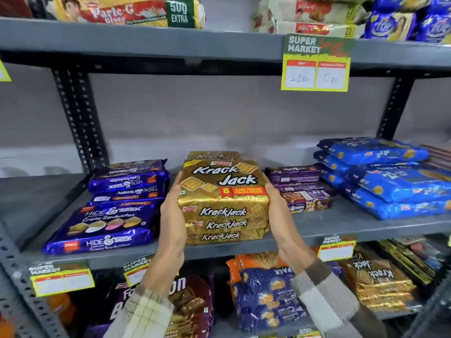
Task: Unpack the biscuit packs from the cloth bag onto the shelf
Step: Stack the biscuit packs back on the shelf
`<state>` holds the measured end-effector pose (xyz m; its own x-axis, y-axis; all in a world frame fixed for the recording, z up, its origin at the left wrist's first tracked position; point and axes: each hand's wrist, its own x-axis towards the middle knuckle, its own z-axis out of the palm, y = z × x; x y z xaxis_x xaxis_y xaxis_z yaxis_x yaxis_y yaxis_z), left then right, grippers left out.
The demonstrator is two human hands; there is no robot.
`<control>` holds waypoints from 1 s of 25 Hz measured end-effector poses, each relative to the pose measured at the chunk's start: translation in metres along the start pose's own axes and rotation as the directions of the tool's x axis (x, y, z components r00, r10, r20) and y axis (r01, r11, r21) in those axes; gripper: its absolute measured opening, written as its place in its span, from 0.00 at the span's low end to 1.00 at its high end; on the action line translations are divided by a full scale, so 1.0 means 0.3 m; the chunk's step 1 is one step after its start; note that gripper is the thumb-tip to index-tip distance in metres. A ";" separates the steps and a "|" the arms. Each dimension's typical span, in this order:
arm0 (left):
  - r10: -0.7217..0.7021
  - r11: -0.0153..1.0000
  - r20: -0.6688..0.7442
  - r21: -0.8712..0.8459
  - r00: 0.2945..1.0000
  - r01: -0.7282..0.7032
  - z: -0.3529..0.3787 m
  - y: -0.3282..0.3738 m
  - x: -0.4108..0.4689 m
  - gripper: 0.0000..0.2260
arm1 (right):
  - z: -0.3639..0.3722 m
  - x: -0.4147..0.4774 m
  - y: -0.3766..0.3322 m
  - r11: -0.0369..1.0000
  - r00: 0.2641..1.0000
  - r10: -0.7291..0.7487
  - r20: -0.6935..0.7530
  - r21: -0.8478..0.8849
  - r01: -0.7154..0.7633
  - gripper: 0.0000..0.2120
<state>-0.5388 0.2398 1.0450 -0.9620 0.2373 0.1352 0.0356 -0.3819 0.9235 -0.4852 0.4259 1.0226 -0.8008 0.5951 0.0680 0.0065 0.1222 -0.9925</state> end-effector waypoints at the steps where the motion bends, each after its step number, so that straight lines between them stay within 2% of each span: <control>1: -0.005 1.000 -0.016 0.006 1.000 0.005 0.001 -0.003 0.009 0.17 | -0.003 0.011 0.004 1.000 1.000 -0.010 0.008 -0.003 0.010 0.26; 7: -0.050 0.998 -0.027 0.043 0.998 0.051 0.008 0.005 0.032 0.16 | 0.003 0.037 -0.024 0.998 0.997 -0.059 0.049 -0.021 0.060 0.25; 16: -0.066 0.996 -0.049 0.064 0.997 0.069 0.019 0.017 0.043 0.17 | 0.022 0.038 -0.034 0.998 0.997 -0.065 0.027 0.010 0.065 0.26; 20: -0.051 0.995 -0.046 0.087 0.998 0.055 0.009 0.024 0.037 0.16 | 0.003 0.024 -0.039 0.999 0.998 -0.032 0.059 0.041 0.029 0.28; 22: -0.063 0.991 -0.056 0.115 0.996 0.069 0.005 0.032 0.033 0.17 | -0.012 0.007 -0.053 0.999 0.998 -0.030 0.056 0.026 0.029 0.32; 24: -0.012 0.983 -0.109 0.180 0.994 0.032 -0.009 0.032 0.027 0.16 | -0.019 -0.019 -0.064 0.974 0.977 -0.202 -0.067 -0.114 0.193 0.35; 25: 0.037 0.976 -0.130 0.220 0.991 -0.008 -0.019 0.032 0.023 0.16 | -0.016 -0.041 -0.075 0.928 0.936 -0.332 -0.114 -0.219 0.303 0.33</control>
<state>-0.5468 0.2327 1.0530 -0.9869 0.1051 0.1221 0.1021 -0.1783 0.9787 -0.4727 0.4196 1.0446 -0.6836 0.6071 0.4051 -0.1052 0.4673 -0.8778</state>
